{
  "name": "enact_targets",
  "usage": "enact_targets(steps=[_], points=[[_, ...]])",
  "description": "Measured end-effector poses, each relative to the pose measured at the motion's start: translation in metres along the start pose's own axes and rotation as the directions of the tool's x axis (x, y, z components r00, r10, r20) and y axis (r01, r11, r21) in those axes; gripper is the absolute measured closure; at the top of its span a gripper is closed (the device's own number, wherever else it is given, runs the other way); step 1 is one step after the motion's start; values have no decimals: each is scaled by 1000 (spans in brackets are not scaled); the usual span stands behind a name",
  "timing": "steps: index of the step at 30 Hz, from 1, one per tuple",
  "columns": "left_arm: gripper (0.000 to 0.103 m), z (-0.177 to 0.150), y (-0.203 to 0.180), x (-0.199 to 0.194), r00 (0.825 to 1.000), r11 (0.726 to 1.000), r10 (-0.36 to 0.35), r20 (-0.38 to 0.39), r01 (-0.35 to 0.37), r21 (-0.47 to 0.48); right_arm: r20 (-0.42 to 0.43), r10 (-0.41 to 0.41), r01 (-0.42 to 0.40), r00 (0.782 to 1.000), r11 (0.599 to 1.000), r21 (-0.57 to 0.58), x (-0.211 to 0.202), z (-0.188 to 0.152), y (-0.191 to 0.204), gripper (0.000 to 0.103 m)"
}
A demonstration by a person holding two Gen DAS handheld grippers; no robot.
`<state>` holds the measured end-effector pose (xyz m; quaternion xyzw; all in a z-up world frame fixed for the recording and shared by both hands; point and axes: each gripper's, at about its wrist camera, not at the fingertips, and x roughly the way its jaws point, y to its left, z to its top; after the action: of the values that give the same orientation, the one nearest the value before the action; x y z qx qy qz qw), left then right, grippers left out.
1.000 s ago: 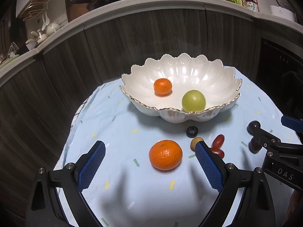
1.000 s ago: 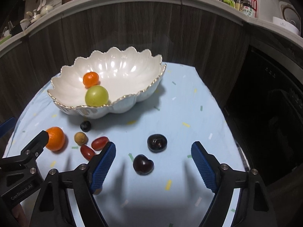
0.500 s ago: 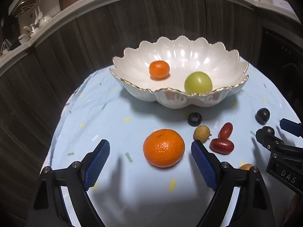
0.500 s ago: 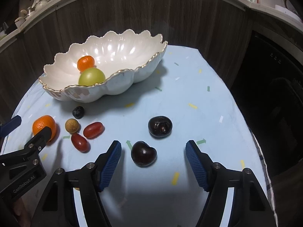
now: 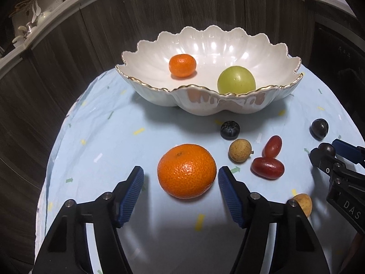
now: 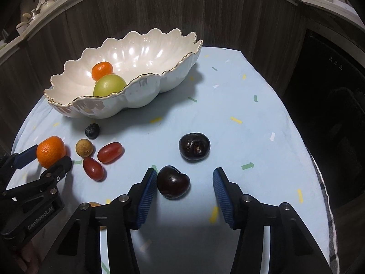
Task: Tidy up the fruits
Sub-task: 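Grasp the second mandarin with the left tool while the right tool grasps a dark cherry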
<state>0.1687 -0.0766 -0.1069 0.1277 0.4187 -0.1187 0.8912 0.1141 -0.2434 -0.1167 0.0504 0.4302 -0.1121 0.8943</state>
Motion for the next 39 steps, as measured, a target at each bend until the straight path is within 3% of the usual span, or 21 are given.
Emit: enact_targets(steps=[7,11,28,39], points=[[55,0,-2,1,1000,1000,-27,-2,27,-3,6,16,-16,1000,1000,-6,-1,-1,1,65],[56,0,-1,1,999,999,-33,1,33,-10,7,27,-27,1000,1000,-15,-2,-1,3,74],[56,-4,-1,-9,999,999,-41,22,41,-6,39,39,-38,998,999,-19,-18,2,4,74],[57,12,2,-38,996,998,-63,66,64,-12,118,34,-28,992,998,-50,-54,22,7,74]])
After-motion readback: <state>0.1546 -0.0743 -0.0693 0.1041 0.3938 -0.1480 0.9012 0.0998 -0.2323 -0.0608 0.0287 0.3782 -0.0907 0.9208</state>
